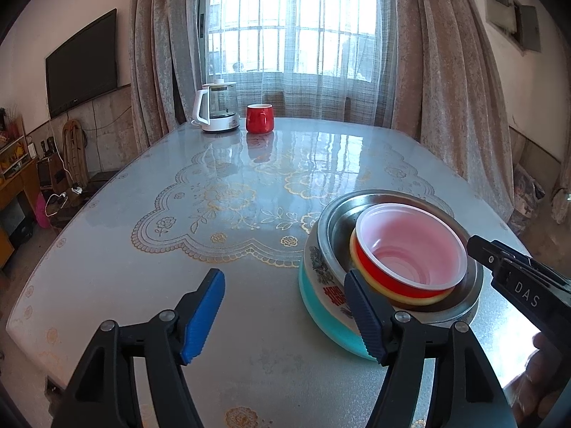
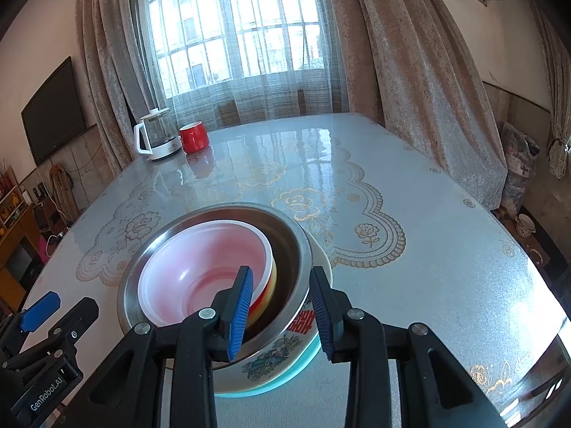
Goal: Organize plates and bowls
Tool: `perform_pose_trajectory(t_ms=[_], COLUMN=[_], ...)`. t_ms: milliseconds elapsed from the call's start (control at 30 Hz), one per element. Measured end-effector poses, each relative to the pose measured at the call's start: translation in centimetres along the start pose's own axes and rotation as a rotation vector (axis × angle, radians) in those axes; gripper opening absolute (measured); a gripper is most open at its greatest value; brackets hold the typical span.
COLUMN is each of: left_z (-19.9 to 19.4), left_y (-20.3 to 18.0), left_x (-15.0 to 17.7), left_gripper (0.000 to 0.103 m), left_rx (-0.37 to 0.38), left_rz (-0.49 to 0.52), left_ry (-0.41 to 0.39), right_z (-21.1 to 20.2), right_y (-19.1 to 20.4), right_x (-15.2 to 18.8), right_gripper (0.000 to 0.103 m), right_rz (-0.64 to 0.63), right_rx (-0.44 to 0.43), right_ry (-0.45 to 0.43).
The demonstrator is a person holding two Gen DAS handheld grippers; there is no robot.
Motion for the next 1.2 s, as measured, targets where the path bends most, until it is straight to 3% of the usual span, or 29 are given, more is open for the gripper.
perform_pose_trajectory(t_ms=[1067, 1200], left_z=[-0.37, -0.38], left_y=[-0.47, -0.3], left_x=[-0.06, -0.29], left_gripper=[0.073, 0.073], left_rx=[-0.001, 0.027], left_rz=[0.004, -0.023], left_ry=[-0.014, -0.013], right_z=[0.09, 0.1], right_y=[-0.23, -0.3], right_x=[-0.13, -0.14], right_gripper=[0.033, 0.033], right_rz=[0.007, 0.01], right_rx=[0.0, 0.003], right_ry=[0.006, 0.003])
Point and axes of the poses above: each gripper's, at about its wrist camera, not at the fingertips, and z roughly the way its jaws point, y to its left, x to its underside, the point moved 8 cm from there along z, roughly the way its jaws point, and after that the axes turned 10 degrees about -z, right-handed, at the moved point
